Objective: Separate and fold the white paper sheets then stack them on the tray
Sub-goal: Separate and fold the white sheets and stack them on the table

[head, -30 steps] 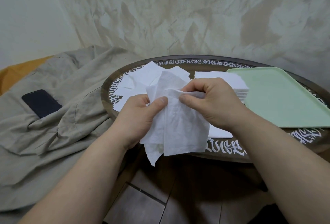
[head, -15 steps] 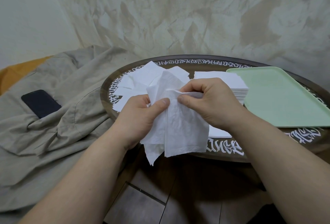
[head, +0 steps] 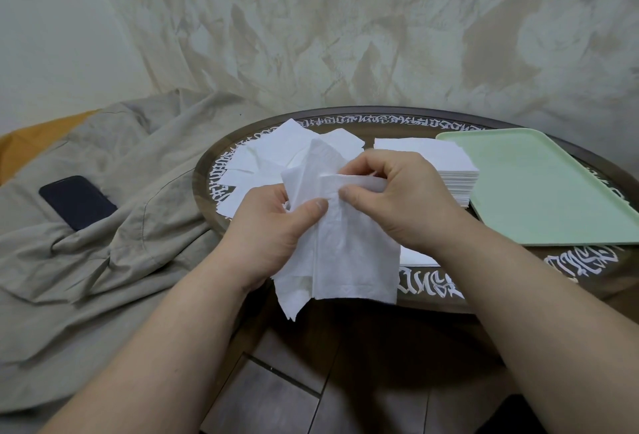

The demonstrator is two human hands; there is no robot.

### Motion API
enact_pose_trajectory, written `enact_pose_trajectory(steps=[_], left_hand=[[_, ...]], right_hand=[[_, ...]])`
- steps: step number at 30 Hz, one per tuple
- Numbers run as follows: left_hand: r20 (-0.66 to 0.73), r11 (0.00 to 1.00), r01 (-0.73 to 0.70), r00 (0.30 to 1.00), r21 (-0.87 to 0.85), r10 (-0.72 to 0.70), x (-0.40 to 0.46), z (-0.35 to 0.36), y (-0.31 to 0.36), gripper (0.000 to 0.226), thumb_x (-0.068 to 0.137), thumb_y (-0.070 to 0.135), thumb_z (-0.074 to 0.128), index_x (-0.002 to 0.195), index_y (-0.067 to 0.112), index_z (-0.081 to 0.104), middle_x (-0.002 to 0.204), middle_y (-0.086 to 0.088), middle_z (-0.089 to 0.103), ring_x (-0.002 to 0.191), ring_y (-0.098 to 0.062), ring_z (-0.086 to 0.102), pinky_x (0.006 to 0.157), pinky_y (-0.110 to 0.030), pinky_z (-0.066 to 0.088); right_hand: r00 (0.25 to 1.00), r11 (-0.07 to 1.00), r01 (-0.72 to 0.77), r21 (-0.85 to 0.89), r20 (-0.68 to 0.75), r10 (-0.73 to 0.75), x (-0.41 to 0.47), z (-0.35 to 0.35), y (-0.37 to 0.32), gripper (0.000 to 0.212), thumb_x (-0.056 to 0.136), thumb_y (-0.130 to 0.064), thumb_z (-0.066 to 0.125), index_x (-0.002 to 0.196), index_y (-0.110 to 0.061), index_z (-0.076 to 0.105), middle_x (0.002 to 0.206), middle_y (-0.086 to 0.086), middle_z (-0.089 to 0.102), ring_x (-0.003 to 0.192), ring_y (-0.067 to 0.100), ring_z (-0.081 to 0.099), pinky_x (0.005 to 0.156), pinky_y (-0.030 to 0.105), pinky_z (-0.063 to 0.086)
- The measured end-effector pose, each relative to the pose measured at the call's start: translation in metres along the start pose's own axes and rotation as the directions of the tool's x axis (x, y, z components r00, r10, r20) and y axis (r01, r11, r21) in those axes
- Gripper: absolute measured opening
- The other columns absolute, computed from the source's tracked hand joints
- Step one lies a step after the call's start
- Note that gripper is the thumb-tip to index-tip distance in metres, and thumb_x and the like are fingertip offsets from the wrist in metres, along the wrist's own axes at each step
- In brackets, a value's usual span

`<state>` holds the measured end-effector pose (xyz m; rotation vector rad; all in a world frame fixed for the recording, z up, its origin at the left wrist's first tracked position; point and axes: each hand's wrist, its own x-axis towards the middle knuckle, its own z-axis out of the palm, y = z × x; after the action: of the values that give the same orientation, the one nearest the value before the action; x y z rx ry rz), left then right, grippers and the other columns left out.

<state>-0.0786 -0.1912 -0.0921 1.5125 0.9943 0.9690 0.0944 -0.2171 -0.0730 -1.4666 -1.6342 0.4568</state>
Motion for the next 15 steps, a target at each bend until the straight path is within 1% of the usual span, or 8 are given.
enact_pose_trajectory(steps=[2,4,5,7,9,11,13,15], left_hand=[[-0.002,1.0,-0.008,1.0,0.011,0.008,-0.0003,0.0004,-0.0002,0.013,0.073,0.028,0.068,0.08,0.03,0.079,0.088,-0.003,0.077,0.084,-0.023,0.074,0.085,-0.049,0.058],[-0.002,0.999,-0.013,1.0,0.03,0.013,-0.0005,0.0002,-0.0011,0.013,0.074,0.029,0.067,0.079,0.031,0.079,0.086,-0.003,0.077,0.082,-0.022,0.074,0.083,-0.048,0.058],[-0.008,0.999,-0.013,1.0,0.035,0.013,-0.0002,-0.0002,-0.0019,0.013,0.074,0.03,0.067,0.08,0.031,0.079,0.086,-0.003,0.077,0.082,-0.022,0.074,0.083,-0.048,0.058],[-0.025,1.0,-0.007,1.0,0.031,0.008,0.0005,-0.0014,-0.0028,0.014,0.074,0.029,0.067,0.08,0.031,0.079,0.087,-0.003,0.077,0.084,-0.024,0.074,0.084,-0.048,0.058],[-0.044,1.0,0.004,0.999,0.011,-0.003,0.001,-0.0019,-0.0025,0.01,0.078,0.025,0.069,0.08,0.028,0.079,0.088,-0.004,0.077,0.086,-0.024,0.074,0.083,-0.044,0.057],[-0.076,0.999,0.025,0.997,-0.031,-0.028,0.0016,-0.0017,-0.0017,0.011,0.088,0.014,0.07,0.082,0.02,0.077,0.086,-0.005,0.077,0.083,-0.023,0.073,0.081,-0.041,0.056],[-0.129,0.995,0.037,0.99,-0.09,-0.049,0.0029,-0.0022,-0.0014,0.02,0.095,0.009,0.06,0.083,0.017,0.074,0.085,-0.005,0.077,0.081,-0.023,0.073,0.081,-0.042,0.057],[-0.199,0.988,0.033,0.978,-0.152,-0.063,0.0056,-0.0041,-0.001,0.021,0.097,0.009,0.057,0.085,0.017,0.072,0.089,-0.005,0.077,0.085,-0.024,0.072,0.084,-0.044,0.057]], right_hand=[[0.997,0.988,0.072,-0.134,0.015,-0.07,0.0001,0.0004,-0.0024,0.024,0.083,-0.022,0.07,0.107,-0.026,0.067,0.103,-0.013,0.057,0.089,0.003,0.051,0.079,0.014,0.036],[0.991,0.961,0.13,-0.246,0.065,-0.117,0.0002,0.0007,-0.004,0.031,0.087,-0.027,0.066,0.118,-0.026,0.063,0.109,-0.011,0.052,0.101,0.007,0.042,0.081,0.015,0.027],[0.989,0.948,0.142,-0.285,0.084,-0.123,0.0,0.001,-0.0043,0.03,0.088,-0.029,0.064,0.118,-0.025,0.063,0.11,-0.009,0.054,0.104,0.01,0.04,0.082,0.016,0.025],[0.99,0.94,0.131,-0.316,0.091,-0.108,0.0003,0.0013,-0.0046,0.019,0.089,-0.03,0.062,0.107,-0.026,0.066,0.104,-0.006,0.059,0.105,0.015,0.04,0.078,0.019,0.025],[0.994,0.951,0.1,-0.292,0.072,-0.083,0.0008,0.0007,-0.0064,0.003,0.087,-0.029,0.063,0.089,-0.027,0.064,0.09,-0.009,0.061,0.098,0.014,0.044,0.071,0.02,0.03],[0.998,0.976,0.046,-0.215,0.047,-0.036,-0.0001,0.0002,-0.0055,0.01,0.085,-0.025,0.066,0.076,-0.026,0.061,0.076,-0.014,0.059,0.084,0.011,0.049,0.064,0.014,0.034],[0.999,0.995,-0.036,-0.089,0.035,0.039,-0.0013,-0.0012,-0.0011,0.015,0.082,-0.019,0.067,0.07,-0.024,0.06,0.069,-0.012,0.061,0.071,0.009,0.052,0.061,0.019,0.038],[0.995,0.995,-0.097,0.017,0.032,0.096,-0.0029,-0.0036,0.0015,0.016,0.08,-0.011,0.064,0.068,-0.021,0.061,0.066,-0.009,0.061,0.063,0.008,0.05,0.057,0.021,0.038]])
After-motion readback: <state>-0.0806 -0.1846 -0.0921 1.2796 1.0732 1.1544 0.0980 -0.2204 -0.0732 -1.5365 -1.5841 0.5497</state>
